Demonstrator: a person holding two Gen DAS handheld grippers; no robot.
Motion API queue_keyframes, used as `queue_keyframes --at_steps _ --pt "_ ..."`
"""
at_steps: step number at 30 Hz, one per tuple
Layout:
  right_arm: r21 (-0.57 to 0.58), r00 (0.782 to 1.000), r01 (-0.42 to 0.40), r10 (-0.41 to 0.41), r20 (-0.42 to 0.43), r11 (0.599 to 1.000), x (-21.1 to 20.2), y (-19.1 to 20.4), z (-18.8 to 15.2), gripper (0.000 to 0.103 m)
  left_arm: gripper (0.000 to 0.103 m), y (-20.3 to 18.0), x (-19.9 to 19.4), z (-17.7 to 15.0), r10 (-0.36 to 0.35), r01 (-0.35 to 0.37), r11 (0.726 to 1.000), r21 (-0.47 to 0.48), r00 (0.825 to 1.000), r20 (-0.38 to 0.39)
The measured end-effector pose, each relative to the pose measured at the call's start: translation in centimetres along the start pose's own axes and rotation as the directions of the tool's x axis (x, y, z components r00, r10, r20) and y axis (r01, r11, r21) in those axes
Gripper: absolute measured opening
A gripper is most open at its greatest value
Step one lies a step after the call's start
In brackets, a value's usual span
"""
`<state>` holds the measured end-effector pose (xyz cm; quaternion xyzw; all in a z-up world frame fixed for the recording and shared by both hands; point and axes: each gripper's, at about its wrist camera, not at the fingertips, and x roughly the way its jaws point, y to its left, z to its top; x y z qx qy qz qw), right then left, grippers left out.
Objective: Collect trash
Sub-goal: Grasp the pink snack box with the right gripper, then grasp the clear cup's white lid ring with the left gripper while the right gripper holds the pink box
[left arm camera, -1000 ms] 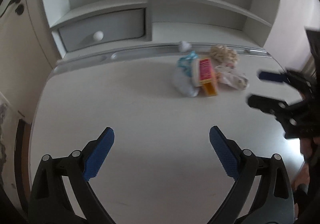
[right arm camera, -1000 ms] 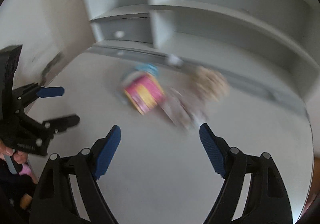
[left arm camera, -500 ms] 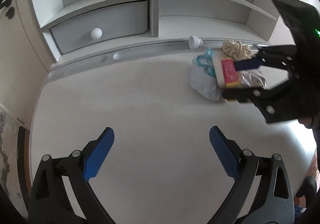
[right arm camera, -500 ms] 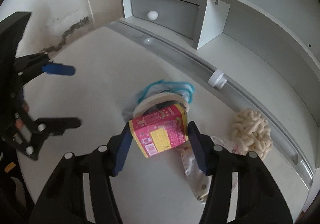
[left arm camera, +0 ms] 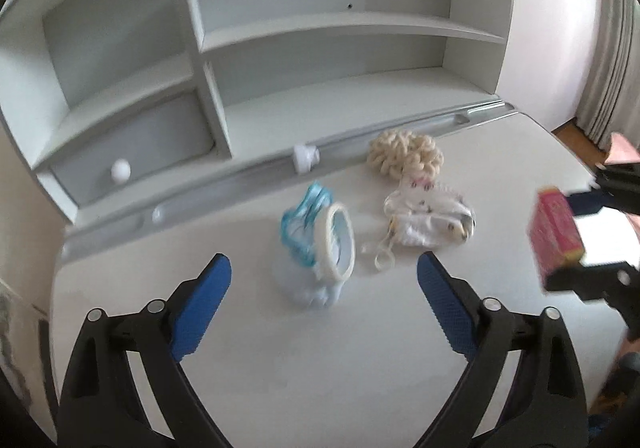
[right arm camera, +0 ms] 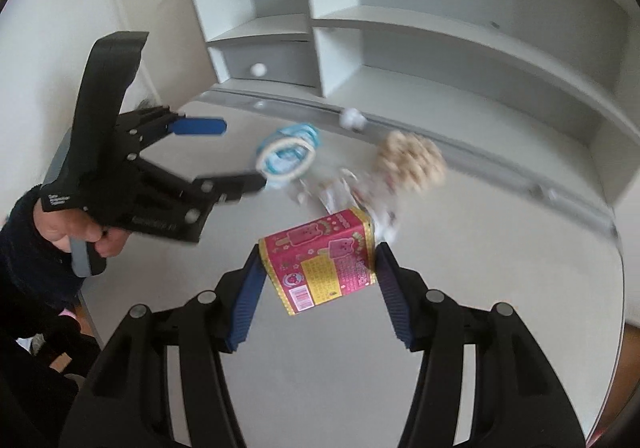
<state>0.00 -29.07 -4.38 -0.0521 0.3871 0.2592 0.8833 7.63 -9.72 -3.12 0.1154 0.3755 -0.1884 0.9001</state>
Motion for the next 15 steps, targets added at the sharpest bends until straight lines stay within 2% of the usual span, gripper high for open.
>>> queue_keyframes --at_steps 2,4,7,8,10,11,15 --pt "0.026 1.000 0.004 -0.004 0.001 1.000 -0.3 -0.2 -1.1 0.055 0.075 -0.7 0.8 0.5 0.004 -0.004 1.000 0.014 1.000 -0.016" --pt "0.047 1.000 0.004 -0.004 0.001 0.999 -0.9 -0.5 -2.0 0.055 0.058 -0.9 1.9 0.8 0.011 -0.011 1.000 -0.001 0.999 -0.048" --pt "0.060 1.000 0.004 -0.004 0.005 0.998 -1.4 -0.6 -3.0 0.055 0.039 -0.7 2.7 0.9 0.035 -0.037 0.999 -0.019 0.996 -0.076" --pt "0.064 1.000 0.006 -0.006 0.006 0.998 -1.7 -0.7 -3.3 0.055 0.035 -0.5 2.8 1.0 0.045 -0.047 0.998 -0.029 0.996 -0.080" --pt "0.073 1.000 0.008 -0.009 0.010 0.997 -2.2 -0.9 -3.8 0.055 0.013 -0.3 2.8 1.0 0.060 -0.063 0.997 -0.040 0.995 -0.085" --pt "0.076 1.000 0.010 -0.011 0.013 0.997 -2.4 -1.0 -3.9 0.055 0.010 -0.1 2.6 1.0 0.064 -0.069 0.996 -0.049 0.994 -0.086" --pt "0.105 0.999 0.021 -0.025 0.033 0.994 -3.8 -1.7 -4.7 0.055 0.009 -0.2 1.0 1.0 0.057 -0.060 0.997 -0.048 0.996 -0.067"
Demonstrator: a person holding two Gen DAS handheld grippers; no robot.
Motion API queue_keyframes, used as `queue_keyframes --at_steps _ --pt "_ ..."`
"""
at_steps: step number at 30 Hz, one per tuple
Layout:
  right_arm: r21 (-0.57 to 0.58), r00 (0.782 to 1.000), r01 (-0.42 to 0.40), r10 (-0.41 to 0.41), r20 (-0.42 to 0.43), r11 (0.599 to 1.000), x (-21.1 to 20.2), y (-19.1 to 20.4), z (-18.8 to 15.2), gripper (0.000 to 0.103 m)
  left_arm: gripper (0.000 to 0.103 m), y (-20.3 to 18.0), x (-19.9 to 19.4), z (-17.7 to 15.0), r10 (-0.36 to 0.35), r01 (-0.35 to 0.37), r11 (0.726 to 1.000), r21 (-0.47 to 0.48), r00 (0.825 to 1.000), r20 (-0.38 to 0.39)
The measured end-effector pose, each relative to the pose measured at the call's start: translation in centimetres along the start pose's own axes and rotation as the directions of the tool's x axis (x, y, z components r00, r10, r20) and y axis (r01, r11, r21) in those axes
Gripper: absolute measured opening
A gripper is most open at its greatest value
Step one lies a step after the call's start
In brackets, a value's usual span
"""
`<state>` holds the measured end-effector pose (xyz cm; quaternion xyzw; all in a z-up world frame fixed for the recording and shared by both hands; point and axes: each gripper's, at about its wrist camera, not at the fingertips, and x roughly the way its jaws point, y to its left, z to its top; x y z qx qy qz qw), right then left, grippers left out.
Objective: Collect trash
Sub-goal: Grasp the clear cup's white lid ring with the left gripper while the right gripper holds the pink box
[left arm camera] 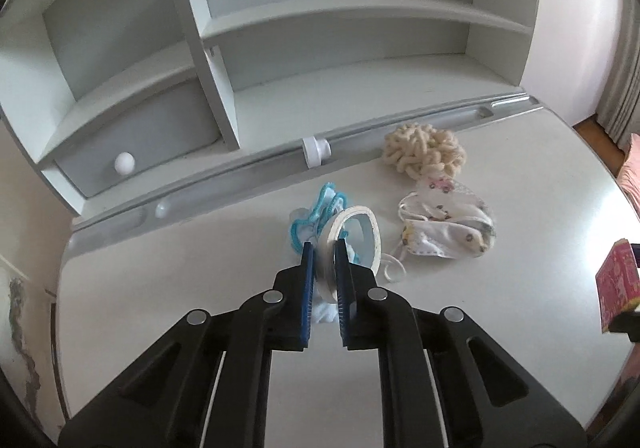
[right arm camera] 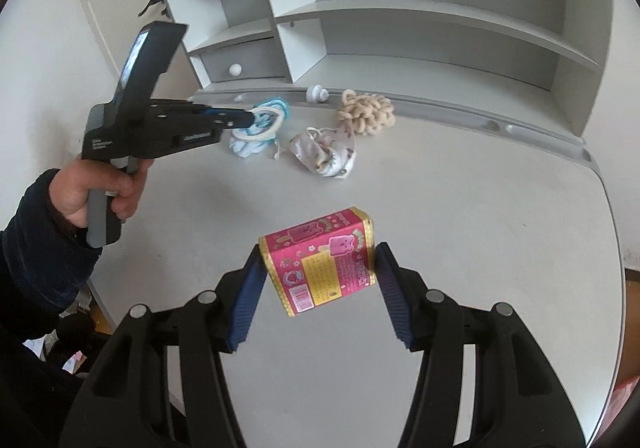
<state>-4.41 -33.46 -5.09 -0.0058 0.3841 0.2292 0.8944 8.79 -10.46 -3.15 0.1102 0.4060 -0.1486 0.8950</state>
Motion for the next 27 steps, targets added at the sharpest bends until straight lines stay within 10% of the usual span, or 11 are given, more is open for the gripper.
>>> queue_keyframes --at_steps 13,27 --pt "0.266 0.975 0.194 -0.216 0.059 0.944 -8.5 -6.3 -6.8 0.054 0.009 -7.3 -7.7 -0.1 -0.146 0.138 0.987 0.082 0.985 0.097" --pt "0.526 0.932 0.297 -0.363 0.024 0.797 -16.1 -11.2 -18.4 0.054 0.009 -22.7 -4.3 -0.3 -0.356 0.349 0.907 0.234 0.934 -0.016"
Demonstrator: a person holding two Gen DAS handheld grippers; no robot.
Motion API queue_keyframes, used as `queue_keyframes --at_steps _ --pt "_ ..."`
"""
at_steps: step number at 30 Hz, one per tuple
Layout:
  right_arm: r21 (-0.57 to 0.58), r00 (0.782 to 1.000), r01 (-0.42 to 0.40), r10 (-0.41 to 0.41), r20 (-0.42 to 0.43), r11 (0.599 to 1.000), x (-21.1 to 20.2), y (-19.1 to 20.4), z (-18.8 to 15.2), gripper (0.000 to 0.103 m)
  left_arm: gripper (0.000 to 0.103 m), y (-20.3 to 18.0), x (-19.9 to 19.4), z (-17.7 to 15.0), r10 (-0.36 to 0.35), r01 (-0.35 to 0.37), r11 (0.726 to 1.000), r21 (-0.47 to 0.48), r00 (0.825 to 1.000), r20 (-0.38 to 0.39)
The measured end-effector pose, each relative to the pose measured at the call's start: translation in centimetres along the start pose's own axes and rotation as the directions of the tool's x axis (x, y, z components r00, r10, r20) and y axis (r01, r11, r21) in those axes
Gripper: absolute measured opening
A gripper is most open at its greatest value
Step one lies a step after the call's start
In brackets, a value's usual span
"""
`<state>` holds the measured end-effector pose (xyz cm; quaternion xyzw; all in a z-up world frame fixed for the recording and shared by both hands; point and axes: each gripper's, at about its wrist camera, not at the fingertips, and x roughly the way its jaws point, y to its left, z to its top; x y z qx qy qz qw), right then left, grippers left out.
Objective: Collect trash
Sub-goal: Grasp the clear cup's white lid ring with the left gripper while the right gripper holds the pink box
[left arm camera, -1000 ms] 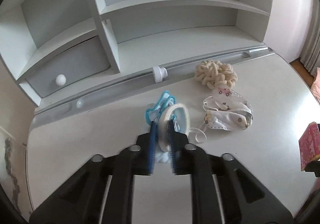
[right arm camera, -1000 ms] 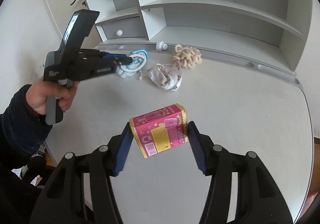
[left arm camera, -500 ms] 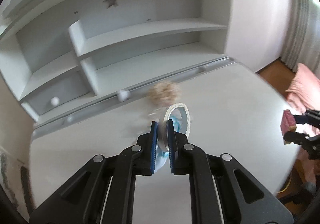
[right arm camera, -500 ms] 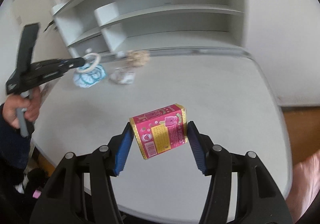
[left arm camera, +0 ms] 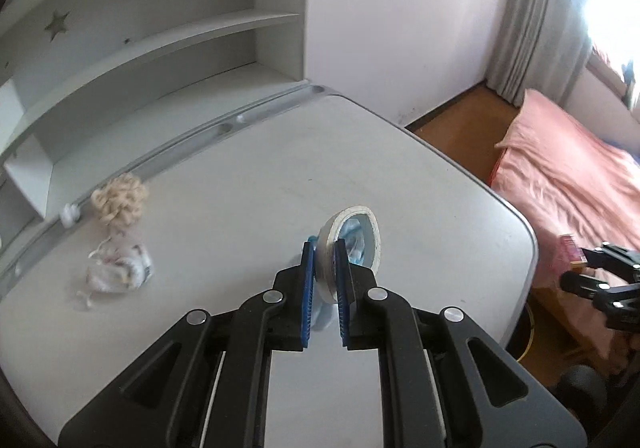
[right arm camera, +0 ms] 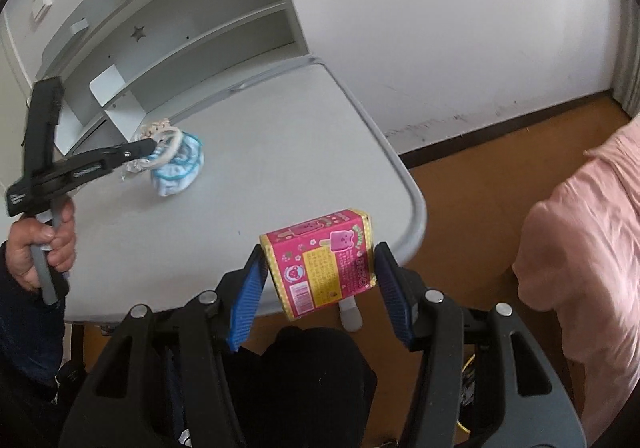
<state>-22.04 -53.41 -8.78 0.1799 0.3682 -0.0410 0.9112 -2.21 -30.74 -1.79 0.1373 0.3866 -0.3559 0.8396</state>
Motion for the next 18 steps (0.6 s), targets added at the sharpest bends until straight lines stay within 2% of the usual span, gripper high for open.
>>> queue_keyframes --at_steps 3,5,11,13,18 --pt "0.013 1.000 -0.006 0.006 0.001 1.000 0.0 0.0 -0.7 0.054 0.010 -0.6 1.2 0.1 -0.036 0.036 0.999 -0.005 0.999 -0.022" --pt "0.014 1.000 -0.016 0.016 0.001 1.000 0.0 0.0 -1.0 0.054 0.011 -0.5 1.6 0.0 -0.034 0.034 0.999 0.006 0.999 -0.038" --pt "-0.001 0.999 -0.039 0.039 -0.015 0.999 1.3 0.7 -0.7 0.054 0.009 1.5 0.5 -1.1 -0.024 0.024 1.000 -0.004 0.999 -0.022" --pt "-0.012 0.999 -0.047 0.047 -0.022 0.999 1.7 1.2 -0.6 0.054 0.000 2.2 -0.4 -1.5 -0.039 0.039 0.999 -0.019 0.999 -0.009" --pt "-0.034 0.997 -0.065 0.064 -0.034 0.997 2.6 2.2 0.0 0.054 0.000 3.6 -1.9 -2.0 -0.024 0.025 1.000 -0.017 1.000 0.010"
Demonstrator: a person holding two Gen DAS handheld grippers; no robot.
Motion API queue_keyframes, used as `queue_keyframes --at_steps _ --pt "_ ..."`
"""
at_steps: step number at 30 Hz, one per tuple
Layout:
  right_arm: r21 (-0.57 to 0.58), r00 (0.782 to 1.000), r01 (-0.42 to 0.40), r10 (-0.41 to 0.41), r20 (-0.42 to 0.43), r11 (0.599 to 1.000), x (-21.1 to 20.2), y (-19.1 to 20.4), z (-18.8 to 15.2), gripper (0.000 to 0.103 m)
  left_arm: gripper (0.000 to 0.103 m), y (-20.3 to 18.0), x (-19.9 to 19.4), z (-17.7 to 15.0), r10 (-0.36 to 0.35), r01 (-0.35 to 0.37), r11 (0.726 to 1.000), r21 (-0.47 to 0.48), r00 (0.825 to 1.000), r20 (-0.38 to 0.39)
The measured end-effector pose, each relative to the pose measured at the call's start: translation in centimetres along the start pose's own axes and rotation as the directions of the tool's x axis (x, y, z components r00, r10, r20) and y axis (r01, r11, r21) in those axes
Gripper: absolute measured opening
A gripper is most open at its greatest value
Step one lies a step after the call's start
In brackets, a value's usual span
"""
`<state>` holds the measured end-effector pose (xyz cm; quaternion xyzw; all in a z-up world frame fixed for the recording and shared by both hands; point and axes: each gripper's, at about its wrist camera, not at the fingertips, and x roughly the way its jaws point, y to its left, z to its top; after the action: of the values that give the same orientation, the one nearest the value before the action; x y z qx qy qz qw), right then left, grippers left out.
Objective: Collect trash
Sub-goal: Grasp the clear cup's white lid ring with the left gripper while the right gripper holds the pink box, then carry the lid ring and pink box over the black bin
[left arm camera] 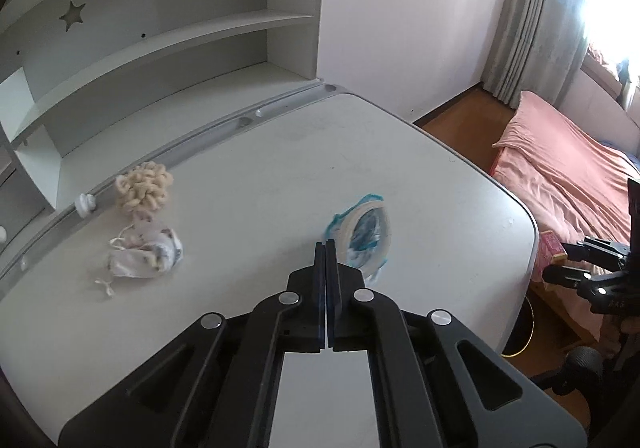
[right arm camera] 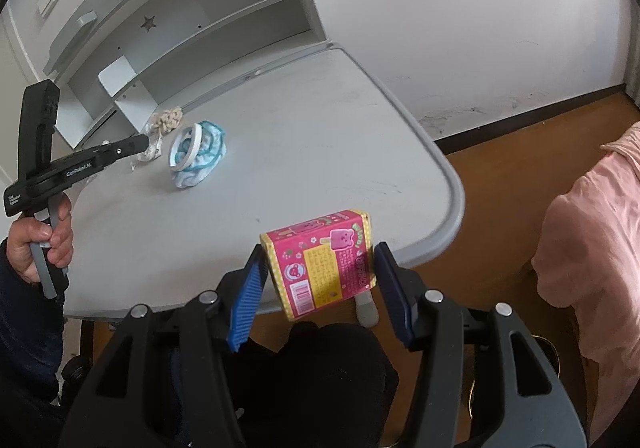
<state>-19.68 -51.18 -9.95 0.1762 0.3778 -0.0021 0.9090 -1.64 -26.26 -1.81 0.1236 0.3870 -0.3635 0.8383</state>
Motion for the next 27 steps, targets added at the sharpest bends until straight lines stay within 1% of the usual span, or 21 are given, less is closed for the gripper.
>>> queue_keyframes --at_steps 3,4,5,6,7,8,9,10,12,14,15,17,19,20,21,23,24,27 --pt "-0.009 1.000 -0.007 0.007 -0.006 1.000 0.4 0.5 0.2 0.054 0.002 0.2 0.2 0.0 0.021 -0.021 1.000 -0.005 1.000 -0.003" --pt "-0.009 1.000 -0.007 0.007 -0.007 1.000 0.5 0.6 0.2 0.054 0.011 -0.1 0.3 -0.1 0.023 -0.023 1.000 0.008 1.000 -0.005" --pt "-0.010 1.000 -0.008 0.008 -0.008 1.000 0.5 0.7 0.2 0.054 0.024 -0.6 0.3 -0.1 0.020 -0.020 0.999 0.025 1.000 -0.009" --pt "-0.009 1.000 -0.008 0.008 -0.009 1.000 0.6 0.7 0.3 0.054 0.071 -1.1 0.3 -0.1 0.020 -0.020 0.999 0.043 1.000 -0.007" --pt "-0.008 1.000 -0.007 0.006 -0.010 1.000 0.6 0.6 0.3 0.054 0.087 -1.8 0.1 -0.2 0.030 -0.031 0.997 0.064 0.999 0.014" --pt "-0.006 1.000 -0.005 0.005 -0.010 1.000 0.6 0.5 0.3 0.054 0.092 -2.5 -0.2 -0.3 0.051 -0.056 0.994 0.090 0.997 0.056" --pt "-0.004 1.000 -0.004 0.004 -0.009 1.000 0.6 0.5 0.3 0.054 0.092 -3.3 -0.2 -0.3 0.059 -0.067 0.990 0.128 0.996 0.072" --pt "-0.001 1.000 -0.003 0.003 -0.009 1.000 0.5 0.4 0.2 0.054 0.092 -4.0 -0.1 -0.2 0.059 -0.070 0.984 0.163 0.996 0.070" --pt "0.004 1.000 -0.001 0.001 -0.009 1.000 0.6 0.2 0.2 0.054 0.092 -4.5 0.5 0.2 0.053 -0.065 0.981 0.180 0.996 0.066" --pt "0.010 1.000 -0.002 0.002 -0.009 1.000 0.6 0.0 0.1 0.054 0.091 -5.0 1.4 0.6 0.063 -0.072 0.979 0.191 0.997 0.052" --pt "0.013 1.000 -0.002 0.002 -0.009 1.000 0.6 0.0 0.0 0.054 0.089 -5.1 1.9 0.7 0.069 -0.077 0.977 0.197 0.996 0.048" --pt "0.015 1.000 -0.001 0.001 -0.008 1.000 0.5 -0.2 0.0 0.054 0.081 -5.5 2.8 0.8 0.075 -0.080 0.975 0.209 0.997 0.034" --pt "0.021 1.000 -0.001 0.001 -0.006 1.000 0.4 -0.4 0.0 0.054 0.066 -5.5 3.7 1.0 0.074 -0.075 0.976 0.206 0.997 0.011" --pt "0.024 1.000 0.000 0.000 -0.004 1.000 0.4 -0.4 -0.1 0.054 0.063 -5.4 4.2 1.0 0.072 -0.069 0.977 0.200 0.997 -0.004" --pt "0.026 1.000 -0.001 0.001 -0.002 1.000 0.3 -0.5 -0.1 0.054 0.057 -5.3 4.6 1.0 0.072 -0.068 0.979 0.194 0.997 -0.017" --pt "0.029 1.000 -0.002 0.002 -0.001 1.000 0.4 -0.6 0.0 0.054 0.046 -5.1 5.3 0.8 0.078 -0.071 0.980 0.184 0.996 -0.036" --pt "0.031 1.000 -0.003 0.003 0.000 1.000 0.4 -0.6 0.0 0.054 0.038 -4.9 5.4 0.8 0.084 -0.076 0.981 0.179 0.996 -0.039" --pt "0.034 1.000 -0.006 0.006 0.003 0.999 0.5 -0.7 0.1 0.053 0.037 -4.3 4.7 0.9 0.083 -0.078 0.987 0.141 0.996 -0.029"
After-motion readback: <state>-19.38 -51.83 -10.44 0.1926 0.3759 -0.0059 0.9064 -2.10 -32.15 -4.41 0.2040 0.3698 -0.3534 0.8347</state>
